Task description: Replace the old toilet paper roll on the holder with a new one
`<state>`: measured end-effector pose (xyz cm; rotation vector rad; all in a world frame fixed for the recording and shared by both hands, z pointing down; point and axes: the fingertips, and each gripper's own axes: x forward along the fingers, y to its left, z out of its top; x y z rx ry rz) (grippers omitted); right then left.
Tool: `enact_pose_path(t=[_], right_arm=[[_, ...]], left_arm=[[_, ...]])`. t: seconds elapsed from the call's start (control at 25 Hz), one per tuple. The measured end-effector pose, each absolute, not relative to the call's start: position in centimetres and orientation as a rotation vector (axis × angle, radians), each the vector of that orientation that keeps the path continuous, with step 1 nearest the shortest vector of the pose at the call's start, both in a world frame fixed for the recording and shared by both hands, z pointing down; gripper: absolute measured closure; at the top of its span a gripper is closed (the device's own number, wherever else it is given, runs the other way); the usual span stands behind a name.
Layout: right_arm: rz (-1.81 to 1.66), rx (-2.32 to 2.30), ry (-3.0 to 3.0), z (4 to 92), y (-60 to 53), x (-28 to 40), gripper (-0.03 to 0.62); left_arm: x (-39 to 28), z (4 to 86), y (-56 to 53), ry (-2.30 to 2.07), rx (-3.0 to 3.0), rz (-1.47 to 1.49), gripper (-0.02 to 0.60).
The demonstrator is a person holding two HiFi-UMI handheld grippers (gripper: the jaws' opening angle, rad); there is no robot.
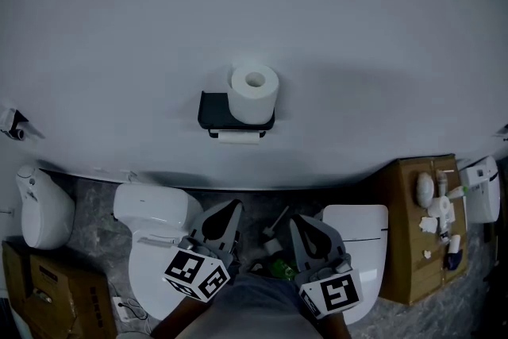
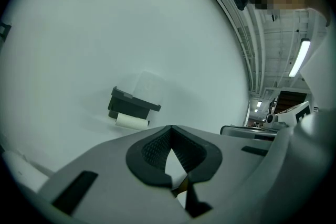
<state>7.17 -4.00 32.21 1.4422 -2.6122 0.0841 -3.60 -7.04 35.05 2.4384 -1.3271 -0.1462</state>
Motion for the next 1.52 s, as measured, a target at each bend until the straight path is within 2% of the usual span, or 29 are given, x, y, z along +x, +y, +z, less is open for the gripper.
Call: enact_pose_path(t=[0.32, 0.48, 1.16, 1.52], right_arm=[[0.117, 1.467, -2.592, 32.7, -9.7, 2.6, 0.576], [0.131, 1.482, -2.565, 32.9, -11.5, 0.8, 0.576], [0.141, 1.372, -2.561, 34.4, -10.0, 2.6, 0.576], [0.159, 1.328, -2.547, 35.2, -11.1, 4.0, 0.576]], left_arm=[[-5.7, 35.1, -11.7, -1.321, 2.596, 0.013, 0.577], [-6.2, 35.7, -13.7, -1.223, 2.577, -0.012, 0.577], [-6.2, 41.4, -18.3, -1.086, 1.852, -0.641, 0.575], [-5.1, 41.3, -20.9, -0.983, 1.669, -0.876, 0.456]])
